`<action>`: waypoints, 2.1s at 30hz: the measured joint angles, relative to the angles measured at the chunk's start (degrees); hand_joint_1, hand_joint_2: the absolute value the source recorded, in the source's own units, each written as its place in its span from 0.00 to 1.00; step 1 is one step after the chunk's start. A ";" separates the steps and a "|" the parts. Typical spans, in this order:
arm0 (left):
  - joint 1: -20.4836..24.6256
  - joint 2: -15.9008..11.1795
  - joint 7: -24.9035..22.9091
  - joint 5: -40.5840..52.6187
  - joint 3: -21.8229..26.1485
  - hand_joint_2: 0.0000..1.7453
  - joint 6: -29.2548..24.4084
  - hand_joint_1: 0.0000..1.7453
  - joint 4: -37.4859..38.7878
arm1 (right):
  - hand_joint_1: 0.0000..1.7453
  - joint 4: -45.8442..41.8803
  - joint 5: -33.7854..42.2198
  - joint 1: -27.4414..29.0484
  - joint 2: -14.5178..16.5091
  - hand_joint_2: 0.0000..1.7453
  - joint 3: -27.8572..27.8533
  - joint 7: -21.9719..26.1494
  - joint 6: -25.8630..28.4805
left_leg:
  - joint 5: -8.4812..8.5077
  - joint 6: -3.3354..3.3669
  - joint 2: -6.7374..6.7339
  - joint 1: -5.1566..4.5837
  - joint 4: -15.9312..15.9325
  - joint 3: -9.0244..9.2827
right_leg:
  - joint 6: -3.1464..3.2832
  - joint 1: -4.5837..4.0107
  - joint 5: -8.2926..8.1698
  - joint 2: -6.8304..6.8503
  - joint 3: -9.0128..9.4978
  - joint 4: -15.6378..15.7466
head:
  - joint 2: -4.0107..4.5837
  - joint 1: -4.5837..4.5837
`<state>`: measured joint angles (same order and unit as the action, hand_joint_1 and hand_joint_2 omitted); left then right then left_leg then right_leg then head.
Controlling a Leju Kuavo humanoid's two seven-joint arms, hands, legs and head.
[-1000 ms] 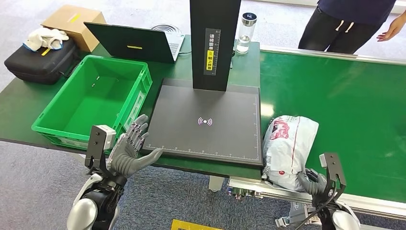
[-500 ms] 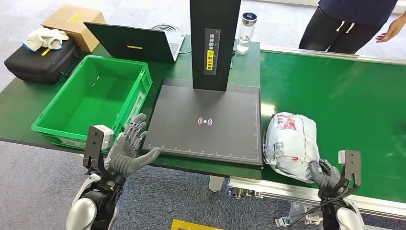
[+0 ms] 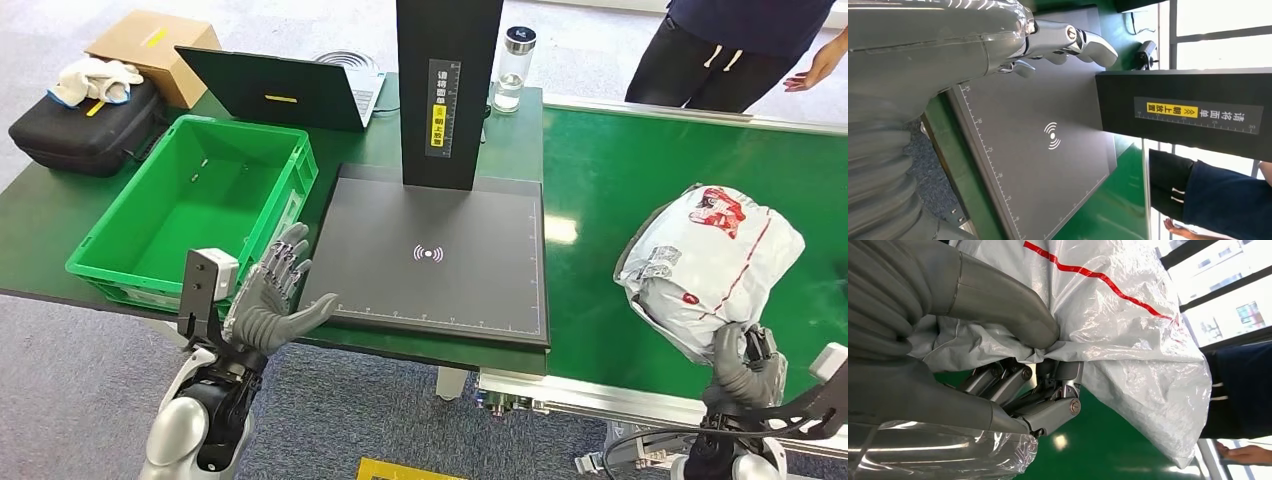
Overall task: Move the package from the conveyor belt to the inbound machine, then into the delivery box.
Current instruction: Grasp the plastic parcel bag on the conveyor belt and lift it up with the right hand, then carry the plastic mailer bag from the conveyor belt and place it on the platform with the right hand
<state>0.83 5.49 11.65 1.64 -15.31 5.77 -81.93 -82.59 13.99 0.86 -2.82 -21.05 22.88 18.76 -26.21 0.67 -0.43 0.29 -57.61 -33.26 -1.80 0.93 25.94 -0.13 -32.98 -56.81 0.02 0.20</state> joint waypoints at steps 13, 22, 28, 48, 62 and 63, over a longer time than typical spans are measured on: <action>0.12 0.00 0.23 -0.03 -0.06 1.00 -0.04 0.00 0.21 | 1.00 -9.88 -2.03 -0.45 0.41 1.00 3.64 1.90 -2.03 | 0.00 0.00 0.00 0.00 0.01 -0.02 | 0.00 -0.01 0.00 0.00 0.00 -0.01 | 0.00 -0.01; -0.12 0.00 0.52 0.00 -0.38 1.00 0.92 0.00 0.21 | 1.00 -11.46 -7.72 -2.37 -0.17 1.00 12.62 -0.57 -6.25 | 0.01 -0.01 0.00 0.01 0.00 -0.01 | 0.00 -0.01 0.00 0.00 0.01 -0.03 | 0.00 0.00; 0.32 -0.01 0.80 -0.07 -0.93 1.00 2.01 0.00 0.92 | 1.00 -11.46 -9.95 -2.78 -1.62 1.00 18.23 -2.02 -7.49 | 0.01 -0.01 0.00 0.01 0.00 -0.02 | 0.00 0.00 0.00 0.00 0.00 -0.02 | 0.00 -0.01; -0.18 -0.61 1.65 -1.01 -1.04 1.00 2.16 0.00 1.68 | 1.00 -8.38 -11.76 -5.27 -3.96 1.00 28.37 -5.05 -10.29 | 0.01 -0.01 0.03 0.01 0.01 -0.03 | 0.00 0.00 0.00 0.03 0.00 -0.02 | 0.00 0.00; -0.19 -1.04 2.58 -1.89 -1.04 1.00 1.91 0.00 2.59 | 1.00 -0.34 -7.60 -8.60 -4.54 1.00 31.40 -10.61 -14.94 | 0.03 -0.02 0.03 0.01 0.01 -0.02 | 0.00 -0.01 0.00 0.03 0.01 -0.03 | 0.01 0.00; -0.19 -1.05 2.58 -1.90 -1.04 1.00 1.86 0.00 2.59 | 1.00 0.90 -6.94 -9.22 -4.65 1.00 31.44 -11.29 -15.30 | 0.03 -0.02 0.03 0.01 0.00 -0.03 | 0.00 -0.01 0.00 0.03 0.02 -0.03 | 0.00 0.00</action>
<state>0.63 4.43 14.23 -0.26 -16.34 7.63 -79.34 -81.69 7.05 -8.36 -7.47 10.39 11.59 3.47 -26.18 0.65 -0.40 0.30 -57.61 -33.29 -1.80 0.93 25.94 -0.10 -32.96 -56.84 0.02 0.20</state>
